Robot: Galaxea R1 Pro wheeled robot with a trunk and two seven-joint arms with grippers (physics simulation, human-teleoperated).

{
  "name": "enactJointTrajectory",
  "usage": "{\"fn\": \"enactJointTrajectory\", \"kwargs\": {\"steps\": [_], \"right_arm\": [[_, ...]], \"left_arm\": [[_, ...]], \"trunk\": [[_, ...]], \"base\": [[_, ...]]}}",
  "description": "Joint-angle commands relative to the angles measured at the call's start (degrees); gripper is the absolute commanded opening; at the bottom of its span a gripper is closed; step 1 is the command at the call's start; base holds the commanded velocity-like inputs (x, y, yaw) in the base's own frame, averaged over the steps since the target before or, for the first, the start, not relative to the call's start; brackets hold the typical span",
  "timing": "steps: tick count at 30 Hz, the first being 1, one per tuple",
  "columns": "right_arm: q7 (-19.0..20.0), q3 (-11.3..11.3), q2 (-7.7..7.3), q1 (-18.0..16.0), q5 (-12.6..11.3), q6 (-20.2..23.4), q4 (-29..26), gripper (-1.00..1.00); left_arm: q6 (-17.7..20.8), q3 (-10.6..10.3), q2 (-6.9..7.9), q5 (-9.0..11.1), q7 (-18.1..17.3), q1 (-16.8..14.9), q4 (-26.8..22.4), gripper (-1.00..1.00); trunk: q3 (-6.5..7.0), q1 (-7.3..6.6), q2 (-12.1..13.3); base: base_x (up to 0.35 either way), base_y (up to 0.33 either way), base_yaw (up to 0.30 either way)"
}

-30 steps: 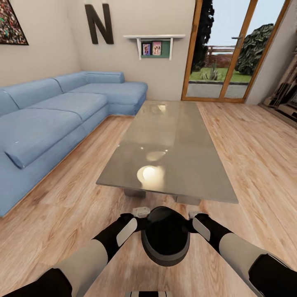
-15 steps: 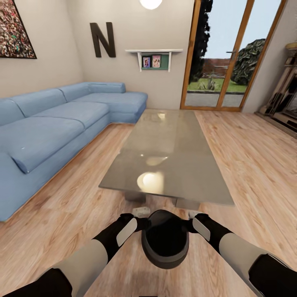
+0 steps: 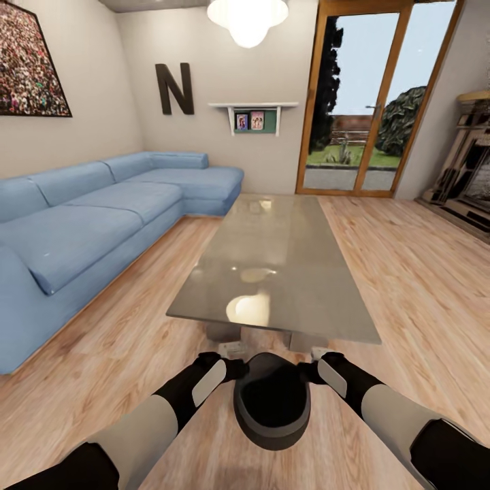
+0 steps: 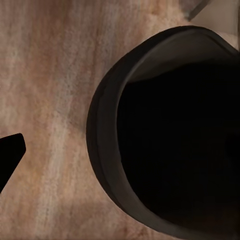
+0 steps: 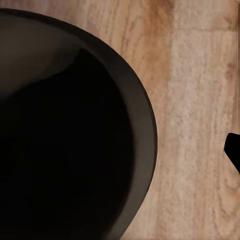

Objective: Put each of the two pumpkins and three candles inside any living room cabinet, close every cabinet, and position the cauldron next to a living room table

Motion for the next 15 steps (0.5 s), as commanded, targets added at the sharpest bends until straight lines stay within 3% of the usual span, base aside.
{"fn": "enactJointTrajectory", "kwargs": {"steps": [1,6,15], "right_arm": [[-0.49,0.44,-0.07,-0.03,-0.61,0.19,-0.19,1.00],[-0.49,0.44,-0.07,-0.03,-0.61,0.19,-0.19,1.00],[-0.49,0.44,-0.07,-0.03,-0.61,0.23,-0.19,1.00]], "left_arm": [[0.07,-0.36,0.05,0.60,0.55,-0.05,-0.10,1.00],[0.07,-0.36,0.05,0.63,0.55,-0.05,-0.10,1.00],[0.07,-0.36,0.05,0.60,0.63,-0.05,-0.10,1.00]], "trunk": [[0.17,-0.03,-0.01],[1.28,-0.16,0.06],[3.27,-0.40,0.18]], "base": [[-0.059,0.000,0.000],[-0.182,0.000,0.000],[-0.072,0.000,0.000]]}}
